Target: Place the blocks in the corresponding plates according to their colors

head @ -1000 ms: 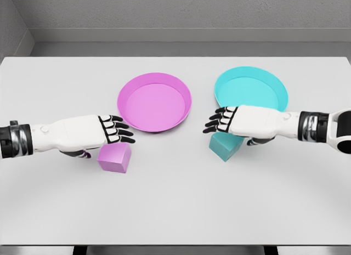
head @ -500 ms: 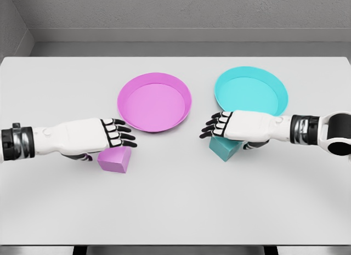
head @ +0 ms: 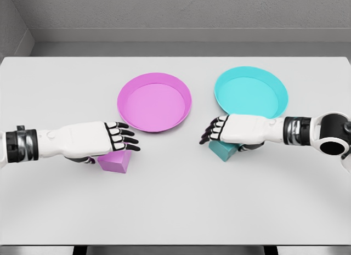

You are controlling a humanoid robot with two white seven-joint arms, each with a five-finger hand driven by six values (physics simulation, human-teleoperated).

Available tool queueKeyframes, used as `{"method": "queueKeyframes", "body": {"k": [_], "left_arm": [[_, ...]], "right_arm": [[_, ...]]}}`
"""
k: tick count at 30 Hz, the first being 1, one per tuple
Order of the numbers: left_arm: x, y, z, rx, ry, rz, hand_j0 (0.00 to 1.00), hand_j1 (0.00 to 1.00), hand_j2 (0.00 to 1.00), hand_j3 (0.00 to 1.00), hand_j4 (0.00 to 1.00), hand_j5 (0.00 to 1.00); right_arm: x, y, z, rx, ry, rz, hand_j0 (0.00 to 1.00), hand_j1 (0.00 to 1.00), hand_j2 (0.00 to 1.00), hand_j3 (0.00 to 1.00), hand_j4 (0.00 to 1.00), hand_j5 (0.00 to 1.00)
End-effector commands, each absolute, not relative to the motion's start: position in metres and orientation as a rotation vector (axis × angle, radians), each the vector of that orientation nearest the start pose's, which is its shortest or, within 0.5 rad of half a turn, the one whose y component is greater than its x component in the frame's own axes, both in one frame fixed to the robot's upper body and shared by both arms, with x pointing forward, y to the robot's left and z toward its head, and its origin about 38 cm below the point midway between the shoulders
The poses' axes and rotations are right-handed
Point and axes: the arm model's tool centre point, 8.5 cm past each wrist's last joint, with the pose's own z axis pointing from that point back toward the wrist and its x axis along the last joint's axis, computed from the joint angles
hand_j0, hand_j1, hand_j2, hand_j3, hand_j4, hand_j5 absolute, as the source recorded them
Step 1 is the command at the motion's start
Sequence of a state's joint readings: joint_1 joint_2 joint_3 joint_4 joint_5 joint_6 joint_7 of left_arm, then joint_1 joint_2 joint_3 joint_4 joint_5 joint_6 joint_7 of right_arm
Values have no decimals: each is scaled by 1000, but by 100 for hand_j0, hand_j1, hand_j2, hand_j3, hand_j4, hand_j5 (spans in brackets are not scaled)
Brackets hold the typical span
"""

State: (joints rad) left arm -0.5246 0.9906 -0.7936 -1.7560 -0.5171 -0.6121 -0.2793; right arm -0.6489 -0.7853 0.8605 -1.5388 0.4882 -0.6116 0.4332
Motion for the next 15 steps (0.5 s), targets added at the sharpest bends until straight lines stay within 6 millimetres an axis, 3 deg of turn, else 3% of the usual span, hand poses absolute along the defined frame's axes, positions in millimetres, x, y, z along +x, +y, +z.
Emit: {"method": "queueKeyframes", "body": {"k": [1, 15], "left_arm": [[350, 263, 185, -349, 1897, 2896, 100, 100, 100, 100, 100, 100], [347, 255, 171, -303, 1881, 2907, 100, 100, 100, 100, 100, 100]], "right_arm": [[397, -232, 158, 256, 1828, -3037, 82, 82, 82, 82, 82, 82], [400, -233, 164, 274, 1846, -3024, 72, 72, 72, 72, 72, 72]]}}
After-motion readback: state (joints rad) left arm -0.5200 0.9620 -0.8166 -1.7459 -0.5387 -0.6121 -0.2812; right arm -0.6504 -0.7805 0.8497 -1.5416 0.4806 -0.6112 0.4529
